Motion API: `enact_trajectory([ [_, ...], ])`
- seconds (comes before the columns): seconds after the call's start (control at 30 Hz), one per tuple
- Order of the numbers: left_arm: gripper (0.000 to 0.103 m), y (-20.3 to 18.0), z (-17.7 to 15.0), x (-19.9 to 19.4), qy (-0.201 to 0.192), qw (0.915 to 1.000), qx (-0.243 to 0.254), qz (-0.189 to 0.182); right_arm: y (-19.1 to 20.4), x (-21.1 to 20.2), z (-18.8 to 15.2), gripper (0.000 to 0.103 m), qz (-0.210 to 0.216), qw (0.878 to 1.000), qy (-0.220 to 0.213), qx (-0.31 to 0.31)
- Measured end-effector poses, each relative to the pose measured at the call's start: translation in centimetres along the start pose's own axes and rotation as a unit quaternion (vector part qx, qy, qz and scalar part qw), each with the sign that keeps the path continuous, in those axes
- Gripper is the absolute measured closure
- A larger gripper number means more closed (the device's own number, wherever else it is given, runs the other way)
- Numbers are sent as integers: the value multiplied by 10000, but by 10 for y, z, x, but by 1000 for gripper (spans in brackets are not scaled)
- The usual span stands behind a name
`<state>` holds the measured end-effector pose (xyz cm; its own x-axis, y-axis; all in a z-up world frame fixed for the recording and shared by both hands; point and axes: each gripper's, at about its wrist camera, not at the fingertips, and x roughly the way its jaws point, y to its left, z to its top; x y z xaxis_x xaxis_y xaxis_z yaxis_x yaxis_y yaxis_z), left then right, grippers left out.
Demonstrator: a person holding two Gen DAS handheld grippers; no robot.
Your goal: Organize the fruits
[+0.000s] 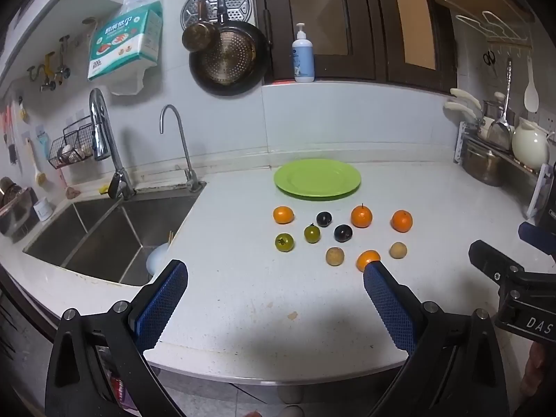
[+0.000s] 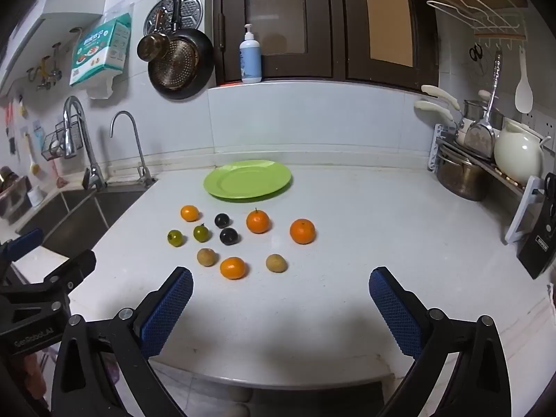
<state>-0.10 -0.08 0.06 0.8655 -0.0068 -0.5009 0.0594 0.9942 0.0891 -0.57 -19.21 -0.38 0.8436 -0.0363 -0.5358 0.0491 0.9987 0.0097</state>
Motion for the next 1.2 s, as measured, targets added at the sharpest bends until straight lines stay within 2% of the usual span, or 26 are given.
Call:
enact_trajectory([
  [0.33, 0, 1, 1, -5, -47, 9999, -54, -100, 7, -10, -4, 1, 29, 9998, -220, 7],
  [1.2, 0, -1, 3, -17, -275, 9995, -29, -141, -2, -18, -2, 1, 173, 9994, -314, -27],
])
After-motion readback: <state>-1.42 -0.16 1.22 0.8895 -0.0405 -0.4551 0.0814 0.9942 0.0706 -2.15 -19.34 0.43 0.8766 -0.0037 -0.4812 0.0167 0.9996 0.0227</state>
